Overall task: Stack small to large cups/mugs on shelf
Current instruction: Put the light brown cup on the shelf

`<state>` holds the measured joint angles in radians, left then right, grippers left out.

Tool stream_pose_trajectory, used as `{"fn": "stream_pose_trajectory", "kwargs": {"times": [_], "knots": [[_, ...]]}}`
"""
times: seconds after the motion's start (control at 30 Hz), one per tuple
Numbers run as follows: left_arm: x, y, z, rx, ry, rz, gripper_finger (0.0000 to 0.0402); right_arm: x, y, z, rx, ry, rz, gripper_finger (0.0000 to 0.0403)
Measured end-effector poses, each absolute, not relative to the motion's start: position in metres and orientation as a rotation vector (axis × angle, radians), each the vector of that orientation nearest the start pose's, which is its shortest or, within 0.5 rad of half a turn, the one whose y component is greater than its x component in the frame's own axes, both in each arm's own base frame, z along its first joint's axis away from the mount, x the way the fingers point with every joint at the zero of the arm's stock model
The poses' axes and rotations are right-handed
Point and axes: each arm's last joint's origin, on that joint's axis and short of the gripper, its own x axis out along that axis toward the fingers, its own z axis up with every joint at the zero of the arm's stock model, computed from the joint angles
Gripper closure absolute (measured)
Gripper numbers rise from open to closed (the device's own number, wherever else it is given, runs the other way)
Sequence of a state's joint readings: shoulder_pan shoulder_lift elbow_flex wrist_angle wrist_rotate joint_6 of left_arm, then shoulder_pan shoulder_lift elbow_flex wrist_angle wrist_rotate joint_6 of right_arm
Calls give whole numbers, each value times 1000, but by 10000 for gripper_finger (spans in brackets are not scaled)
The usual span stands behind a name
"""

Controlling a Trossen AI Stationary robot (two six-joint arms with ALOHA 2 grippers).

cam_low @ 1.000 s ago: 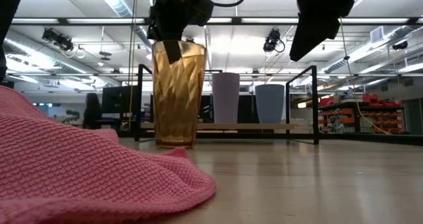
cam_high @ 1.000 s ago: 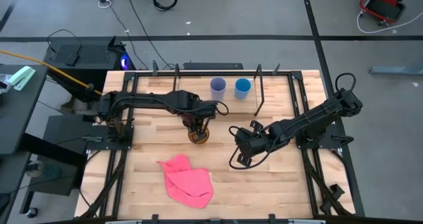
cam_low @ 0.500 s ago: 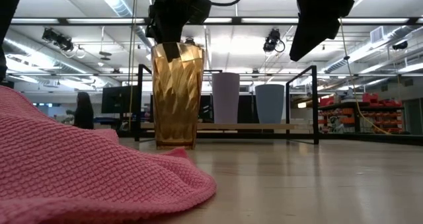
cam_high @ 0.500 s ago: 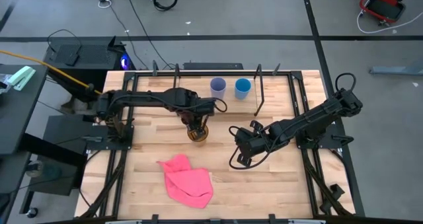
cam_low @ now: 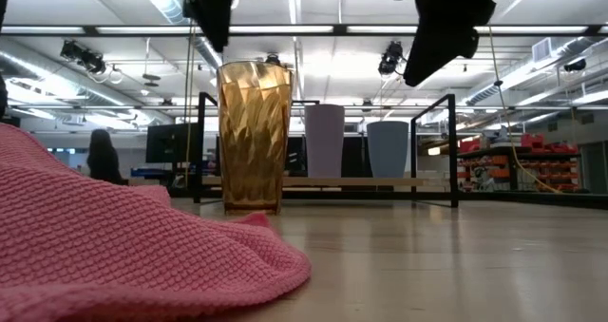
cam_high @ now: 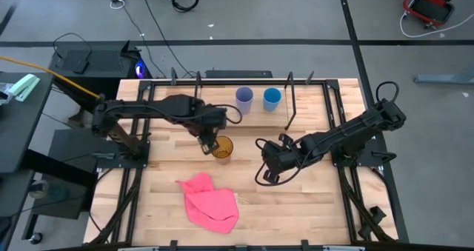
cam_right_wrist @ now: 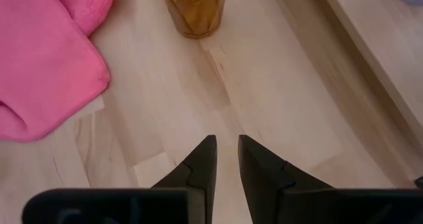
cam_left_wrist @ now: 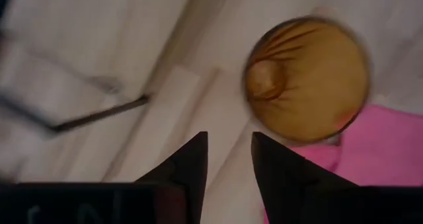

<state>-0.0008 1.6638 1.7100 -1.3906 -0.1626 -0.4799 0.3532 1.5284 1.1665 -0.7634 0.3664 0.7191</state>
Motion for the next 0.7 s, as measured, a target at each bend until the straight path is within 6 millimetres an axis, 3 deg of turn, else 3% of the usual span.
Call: {"fn": "stream_pose_trajectory", "kwargs": {"times": [0.17,0.33,0.57,0.7], "knots": [[285,-1,356,-250,1278,616,279,292,86,260,261,948,-383,331],[269,-11,366,-229,1254,674,278,303,73,281,283,876,-386,331],[263,-19,371,-213,1204,691,287,318,48,323,306,785,-331,331],[261,-19,364,-187,1209,727,291,322,36,345,314,731,-307,331]]}}
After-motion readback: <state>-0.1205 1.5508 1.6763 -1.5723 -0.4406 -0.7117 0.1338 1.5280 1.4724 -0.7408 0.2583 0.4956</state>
